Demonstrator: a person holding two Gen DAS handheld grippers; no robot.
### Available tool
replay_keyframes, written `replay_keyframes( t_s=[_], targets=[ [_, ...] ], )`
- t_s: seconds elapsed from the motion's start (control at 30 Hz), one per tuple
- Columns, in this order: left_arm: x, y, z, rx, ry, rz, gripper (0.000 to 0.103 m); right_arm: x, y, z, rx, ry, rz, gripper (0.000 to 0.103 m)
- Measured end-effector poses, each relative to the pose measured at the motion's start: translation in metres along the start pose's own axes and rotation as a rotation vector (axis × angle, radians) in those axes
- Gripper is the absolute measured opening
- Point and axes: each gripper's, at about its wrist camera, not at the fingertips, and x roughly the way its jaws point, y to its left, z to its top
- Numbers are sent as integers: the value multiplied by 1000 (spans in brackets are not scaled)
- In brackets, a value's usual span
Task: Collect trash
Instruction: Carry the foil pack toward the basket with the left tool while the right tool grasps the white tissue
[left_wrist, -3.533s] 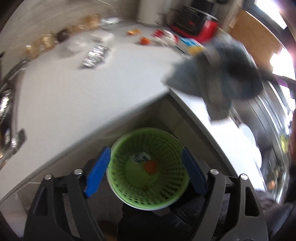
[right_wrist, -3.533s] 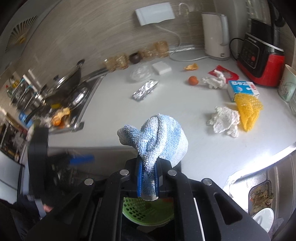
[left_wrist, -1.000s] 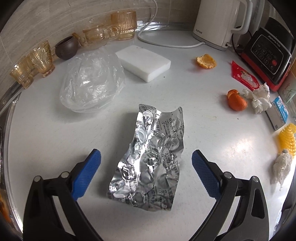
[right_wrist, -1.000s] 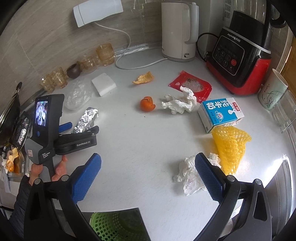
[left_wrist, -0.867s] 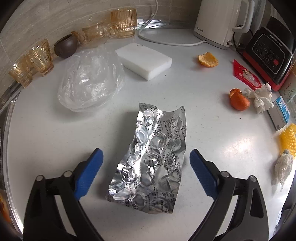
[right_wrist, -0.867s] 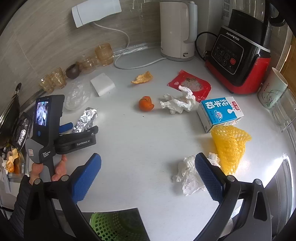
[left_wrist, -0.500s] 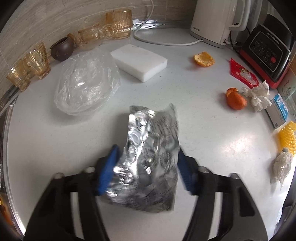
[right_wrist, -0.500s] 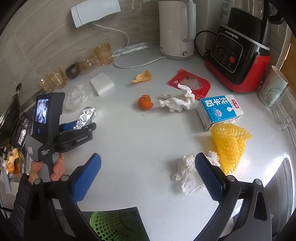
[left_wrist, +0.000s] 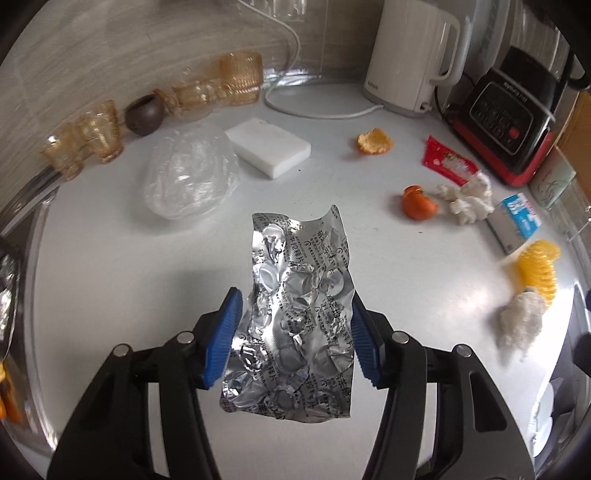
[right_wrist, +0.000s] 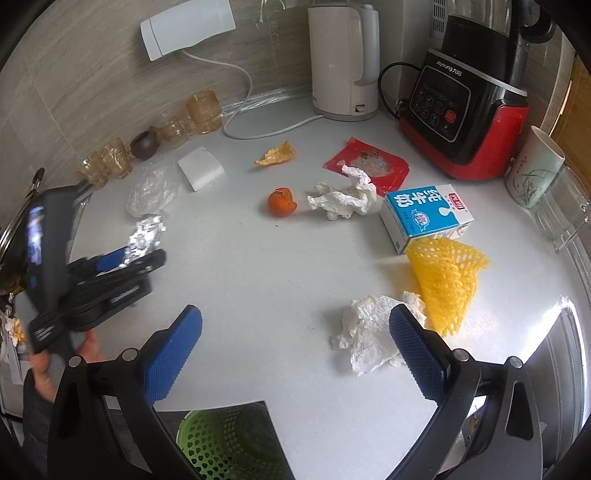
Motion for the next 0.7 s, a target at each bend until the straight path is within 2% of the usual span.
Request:
replay_keyframes(
  t_s=[0.4,0.7],
  targets=[
    [-84,-18,-40,-44,-39,37,55,-22,-13,-24,-12,-27,-25,101],
    [-120,-37,-67,-40,-57,49,55,-35,-25,-39,-3,-41,-5,101]
  ],
)
